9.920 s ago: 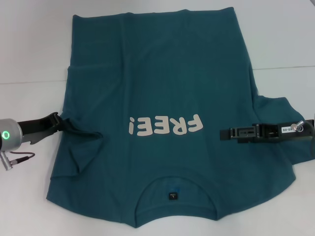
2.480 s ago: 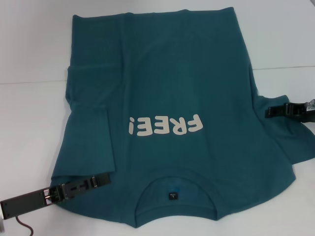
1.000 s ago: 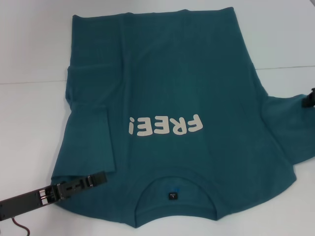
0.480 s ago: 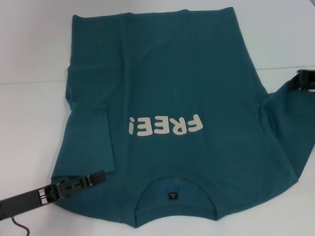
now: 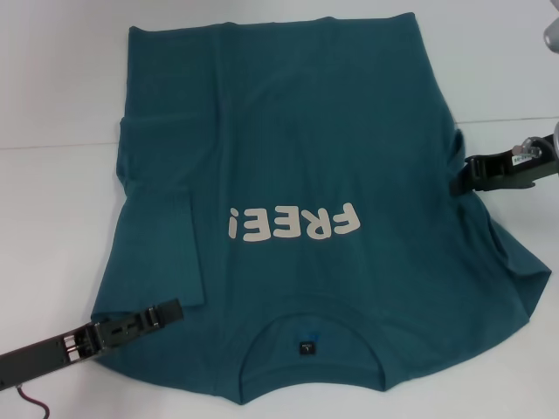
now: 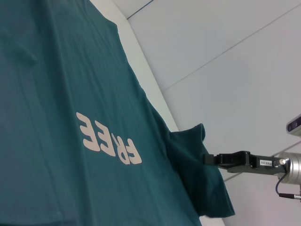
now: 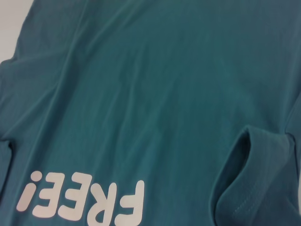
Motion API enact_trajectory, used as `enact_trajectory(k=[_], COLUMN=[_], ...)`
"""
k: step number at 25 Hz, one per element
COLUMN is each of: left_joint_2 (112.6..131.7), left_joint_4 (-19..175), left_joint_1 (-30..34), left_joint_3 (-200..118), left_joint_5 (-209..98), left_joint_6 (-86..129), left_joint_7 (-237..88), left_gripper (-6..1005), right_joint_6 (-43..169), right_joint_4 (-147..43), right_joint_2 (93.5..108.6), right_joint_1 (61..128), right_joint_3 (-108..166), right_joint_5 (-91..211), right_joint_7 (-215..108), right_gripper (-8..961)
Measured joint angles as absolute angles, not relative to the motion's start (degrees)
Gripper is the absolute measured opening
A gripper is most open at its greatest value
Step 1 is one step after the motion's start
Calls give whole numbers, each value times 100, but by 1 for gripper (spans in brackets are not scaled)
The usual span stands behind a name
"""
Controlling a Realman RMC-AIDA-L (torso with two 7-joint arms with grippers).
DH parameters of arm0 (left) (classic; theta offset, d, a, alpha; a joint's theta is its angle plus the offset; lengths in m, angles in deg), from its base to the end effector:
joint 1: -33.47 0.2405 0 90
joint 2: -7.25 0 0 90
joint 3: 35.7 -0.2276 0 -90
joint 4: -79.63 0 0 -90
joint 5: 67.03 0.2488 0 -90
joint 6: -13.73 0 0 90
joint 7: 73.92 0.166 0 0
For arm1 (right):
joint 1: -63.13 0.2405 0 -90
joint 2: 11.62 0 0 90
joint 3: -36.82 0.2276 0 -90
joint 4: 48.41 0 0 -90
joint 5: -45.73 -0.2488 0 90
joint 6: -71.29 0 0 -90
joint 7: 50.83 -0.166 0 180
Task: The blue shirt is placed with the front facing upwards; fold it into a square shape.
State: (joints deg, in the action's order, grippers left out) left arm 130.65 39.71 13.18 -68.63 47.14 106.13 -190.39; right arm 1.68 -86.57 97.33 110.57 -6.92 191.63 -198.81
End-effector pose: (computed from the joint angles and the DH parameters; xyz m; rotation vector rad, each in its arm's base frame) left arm -0.2963 0.3047 -0.0073 -2.2761 -1.7262 -0.9903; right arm 0.2602 0.4666 0.0656 -2.0785 1.5703 0.0814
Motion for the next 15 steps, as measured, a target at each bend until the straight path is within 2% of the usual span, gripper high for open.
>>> enact_trajectory(k=[10,15], left_joint_2=[13056,13056], left_joint_4=[4044,4044], left_joint_1=[1317,1317], left_joint_3=[-6763,-6754], left_joint_5=[4714,4714], left_joint_6=[10568,10562], left_joint_7=[-19022,-19021], left_gripper=[738,737], right_joint_6=[881,1296], right_joint_4=[-8550,-8307], right_joint_2=[9962,10009], right_joint_1=[11042,11161], right_joint_3=[-736,-707], right_joint_5=[19141,19110], right_joint_7=[-20162,-20325], right_gripper=[51,63])
